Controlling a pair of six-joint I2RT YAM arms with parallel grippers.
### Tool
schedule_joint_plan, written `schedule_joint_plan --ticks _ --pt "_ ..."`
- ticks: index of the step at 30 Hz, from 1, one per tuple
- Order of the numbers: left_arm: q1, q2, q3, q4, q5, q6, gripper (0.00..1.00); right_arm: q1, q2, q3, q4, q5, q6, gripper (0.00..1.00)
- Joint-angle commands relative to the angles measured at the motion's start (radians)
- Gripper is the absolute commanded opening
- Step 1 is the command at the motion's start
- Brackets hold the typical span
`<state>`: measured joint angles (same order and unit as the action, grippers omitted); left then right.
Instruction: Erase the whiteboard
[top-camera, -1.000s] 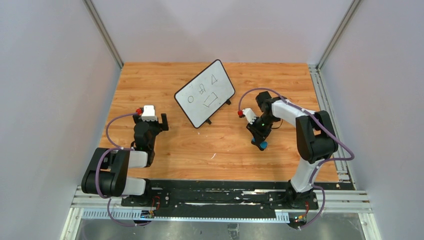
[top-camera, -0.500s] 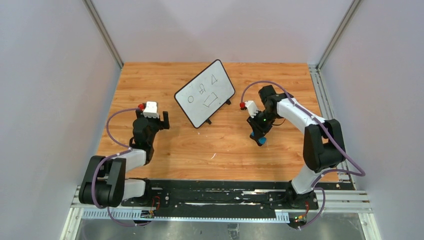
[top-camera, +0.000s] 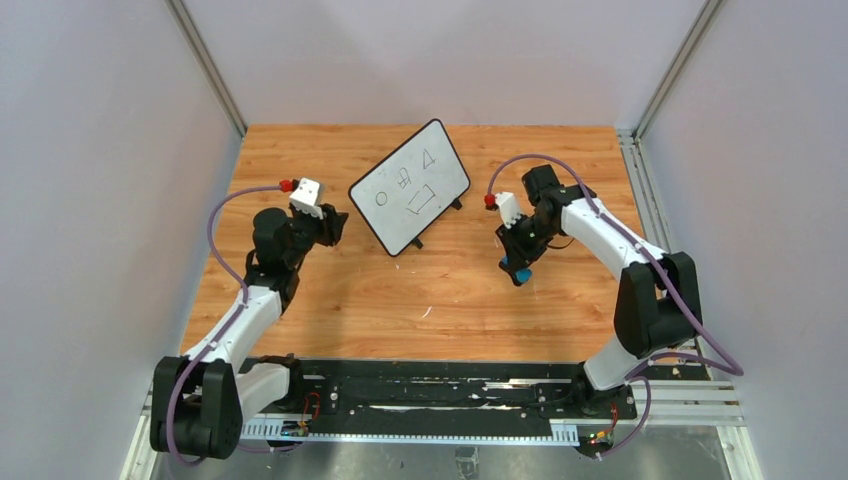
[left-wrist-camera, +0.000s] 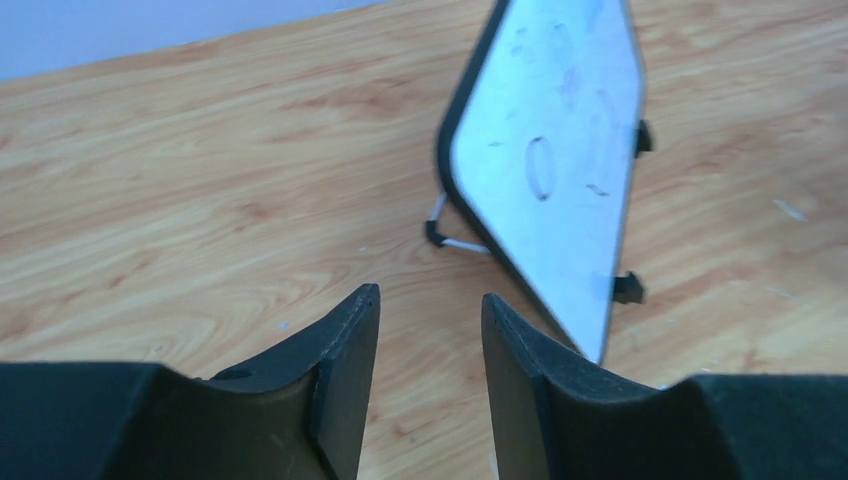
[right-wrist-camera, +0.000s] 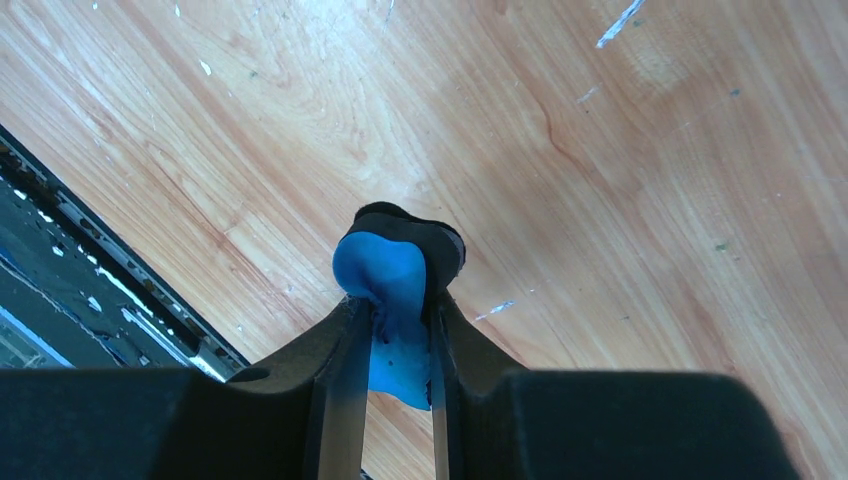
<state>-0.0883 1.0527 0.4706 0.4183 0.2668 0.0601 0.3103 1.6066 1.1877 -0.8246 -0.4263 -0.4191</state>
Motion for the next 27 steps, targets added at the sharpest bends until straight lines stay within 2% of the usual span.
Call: schedule_joint_plan --ticks 1,13,16,21,27 --pt "-0.004 0.015 0.060 -0.112 0.219 -0.031 0.46 0.015 -0.034 0.047 0.025 0.012 0.063 0.00" --pt "-0.004 0.051 0.080 -0.060 0.280 -0.063 0.45 0.015 0.005 0.209 0.094 0.068 0.124 0.01" --pt "0.002 0.062 0.079 -0.001 0.313 -0.084 0.49 0.016 0.057 0.292 0.077 0.074 0.117 0.01" --pt "0.029 0.115 0.054 0.157 0.458 -0.184 0.50 0.015 0.138 0.410 0.053 0.073 0.122 0.01" --pt "0.059 0.180 0.050 0.251 0.480 -0.272 0.47 0.015 0.182 0.452 0.071 0.064 0.143 0.01"
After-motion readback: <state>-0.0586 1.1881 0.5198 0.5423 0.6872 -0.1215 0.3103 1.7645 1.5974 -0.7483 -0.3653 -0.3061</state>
